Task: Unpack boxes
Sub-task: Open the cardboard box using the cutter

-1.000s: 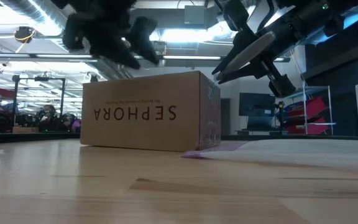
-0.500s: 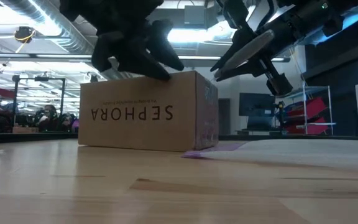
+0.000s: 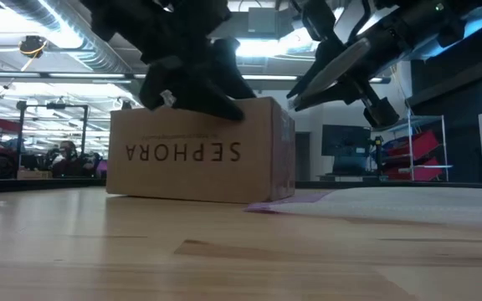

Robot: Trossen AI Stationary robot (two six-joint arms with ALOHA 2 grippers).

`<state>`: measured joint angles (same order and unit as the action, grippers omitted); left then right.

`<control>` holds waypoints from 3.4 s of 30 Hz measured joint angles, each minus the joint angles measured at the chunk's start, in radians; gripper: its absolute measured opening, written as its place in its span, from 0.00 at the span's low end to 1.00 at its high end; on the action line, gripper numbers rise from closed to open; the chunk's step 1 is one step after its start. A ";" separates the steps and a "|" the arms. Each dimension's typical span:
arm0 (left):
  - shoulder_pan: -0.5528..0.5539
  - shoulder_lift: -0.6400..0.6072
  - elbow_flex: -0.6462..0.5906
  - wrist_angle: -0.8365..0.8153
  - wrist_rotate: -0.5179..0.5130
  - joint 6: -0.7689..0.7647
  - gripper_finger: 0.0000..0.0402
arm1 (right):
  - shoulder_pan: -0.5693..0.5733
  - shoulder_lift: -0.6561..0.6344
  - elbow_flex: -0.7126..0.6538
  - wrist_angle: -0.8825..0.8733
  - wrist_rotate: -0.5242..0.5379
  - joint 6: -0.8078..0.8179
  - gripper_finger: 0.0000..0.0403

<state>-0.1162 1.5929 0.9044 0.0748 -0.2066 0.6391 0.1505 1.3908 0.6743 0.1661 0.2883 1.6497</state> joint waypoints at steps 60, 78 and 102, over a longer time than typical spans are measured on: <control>0.080 0.005 0.091 -0.187 -0.131 -0.122 0.63 | -0.184 -0.092 0.000 -0.043 -0.156 -0.163 0.13; 0.073 -0.037 0.092 -0.416 -0.247 -0.198 0.99 | -0.183 -0.091 0.000 -0.031 -0.184 -0.237 0.13; 0.155 -0.095 0.085 -0.402 -0.268 -0.183 1.00 | -0.211 -0.091 0.000 -0.006 -0.136 -0.296 0.13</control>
<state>0.0384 1.4979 0.9890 -0.3271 -0.4744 0.4557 -0.0605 1.3003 0.6743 0.1596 0.1525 1.3533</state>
